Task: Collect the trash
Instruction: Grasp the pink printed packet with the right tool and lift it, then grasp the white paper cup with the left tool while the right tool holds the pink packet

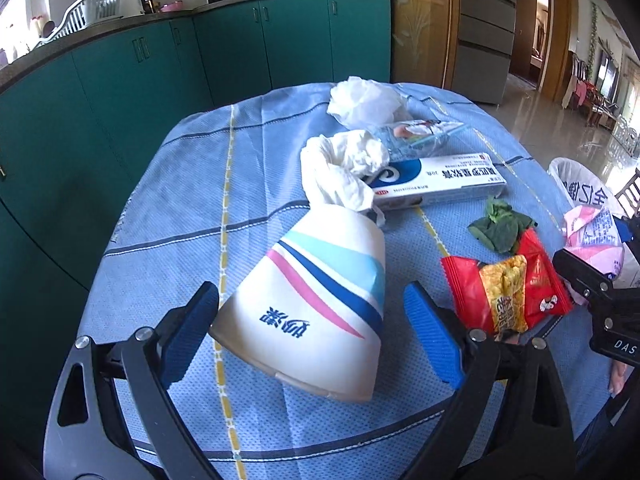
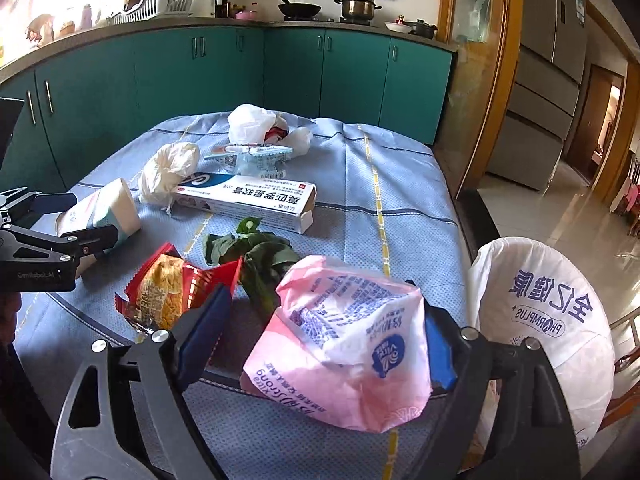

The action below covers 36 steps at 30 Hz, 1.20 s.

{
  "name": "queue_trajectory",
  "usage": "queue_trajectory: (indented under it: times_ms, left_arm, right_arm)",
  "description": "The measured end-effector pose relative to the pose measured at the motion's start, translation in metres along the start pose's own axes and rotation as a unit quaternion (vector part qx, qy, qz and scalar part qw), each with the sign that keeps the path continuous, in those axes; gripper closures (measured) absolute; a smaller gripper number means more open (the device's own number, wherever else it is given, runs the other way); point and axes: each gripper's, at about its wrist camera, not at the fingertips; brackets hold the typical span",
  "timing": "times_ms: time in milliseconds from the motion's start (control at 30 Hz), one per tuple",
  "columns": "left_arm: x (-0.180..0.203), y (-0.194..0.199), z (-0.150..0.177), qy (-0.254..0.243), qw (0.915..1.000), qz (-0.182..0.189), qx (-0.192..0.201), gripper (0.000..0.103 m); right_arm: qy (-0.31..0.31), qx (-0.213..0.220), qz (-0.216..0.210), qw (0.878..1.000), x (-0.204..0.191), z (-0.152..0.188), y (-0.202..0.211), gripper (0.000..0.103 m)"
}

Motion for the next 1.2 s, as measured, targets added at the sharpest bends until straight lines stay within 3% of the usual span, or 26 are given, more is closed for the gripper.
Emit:
queue_trajectory:
  times_ms: [267,567,667,1200]
  left_arm:
    - [0.014,0.005,0.002,-0.018,0.9986,0.050,-0.004,0.010]
    - [0.012,-0.001,0.004,-0.021,0.9987,0.046,-0.010,0.010]
    - [0.015,0.000,0.003,-0.026,0.9986,0.046,-0.007,0.020]
    - [0.012,0.013,0.001,-0.016,0.9988,0.042,0.018,0.022]
  right_arm:
    - [-0.005,0.001,0.002,1.000,0.005,0.001,0.002,0.018]
    - [-0.012,-0.004,0.003,1.000,0.008,0.001,0.001,0.017]
    - [-0.012,-0.004,0.004,1.000,0.008,0.001,0.000,0.017]
    - [-0.021,-0.006,0.007,1.000,0.012,0.003,-0.001,0.018]
Point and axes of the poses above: each gripper's, at about its wrist camera, not at the fingertips, and y roughly against the way its jaws point, x to its right, z to its underside, and after that the axes turned 1 degree about -z, right-handed
